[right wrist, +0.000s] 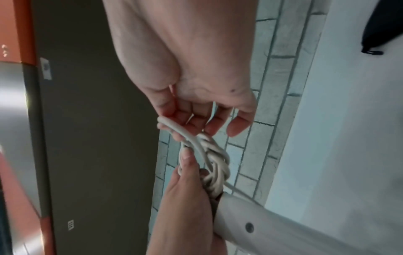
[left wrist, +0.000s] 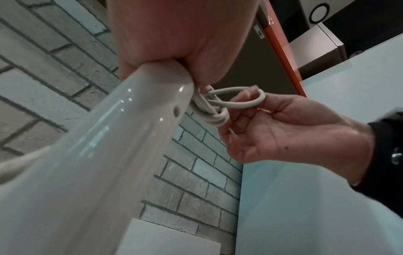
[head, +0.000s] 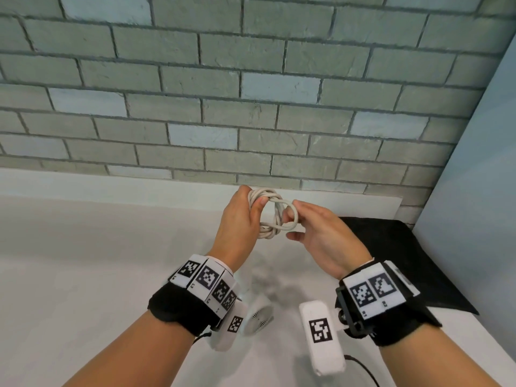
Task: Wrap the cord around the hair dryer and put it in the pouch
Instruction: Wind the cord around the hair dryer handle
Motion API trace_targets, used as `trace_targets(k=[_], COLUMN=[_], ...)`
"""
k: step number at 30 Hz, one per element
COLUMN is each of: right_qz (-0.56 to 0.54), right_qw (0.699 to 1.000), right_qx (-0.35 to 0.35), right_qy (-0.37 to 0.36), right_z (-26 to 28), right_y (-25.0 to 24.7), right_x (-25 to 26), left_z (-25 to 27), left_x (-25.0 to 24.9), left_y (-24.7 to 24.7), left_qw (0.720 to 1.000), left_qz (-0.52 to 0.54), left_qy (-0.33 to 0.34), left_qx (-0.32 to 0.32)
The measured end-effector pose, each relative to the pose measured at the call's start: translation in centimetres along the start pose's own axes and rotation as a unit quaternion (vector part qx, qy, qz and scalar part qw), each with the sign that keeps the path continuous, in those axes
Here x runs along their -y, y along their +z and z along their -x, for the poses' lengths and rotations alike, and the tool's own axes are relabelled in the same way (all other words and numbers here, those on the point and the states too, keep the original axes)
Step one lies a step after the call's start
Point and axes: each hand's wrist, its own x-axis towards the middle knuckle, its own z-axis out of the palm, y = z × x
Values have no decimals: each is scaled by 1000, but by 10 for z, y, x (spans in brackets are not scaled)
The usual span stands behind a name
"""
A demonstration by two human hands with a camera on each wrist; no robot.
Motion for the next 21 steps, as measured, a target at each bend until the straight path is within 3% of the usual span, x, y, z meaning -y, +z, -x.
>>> trace_targets(k=[5, 10, 13, 15, 18, 21], right_qz=[61, 62, 82, 40, -92, -150], right_qw=[997, 986, 980, 988, 994, 988], right_qx=[10, -100, -131, -116, -26, 35], right_qy=[-44, -116, -124, -91, -43, -10], right_z=[7, 10, 10, 9, 11, 15], right_y=[3, -8, -16, -22, -31, -38], right_x=[-3, 2, 4, 1, -6, -12], left_z=[0, -1, 0, -2, -6, -8], left_x=[1, 1, -1, -4, -4, -2], left_y=[-4, -3, 0, 1, -1, -6], left_qw=[1000, 1000, 1000, 999, 996, 986], left_qz=[5, -7, -1, 6, 46, 98], left_qy=[-4, -4, -11, -18, -64, -119], left_qx=[-9, -1, 15, 29, 48, 66])
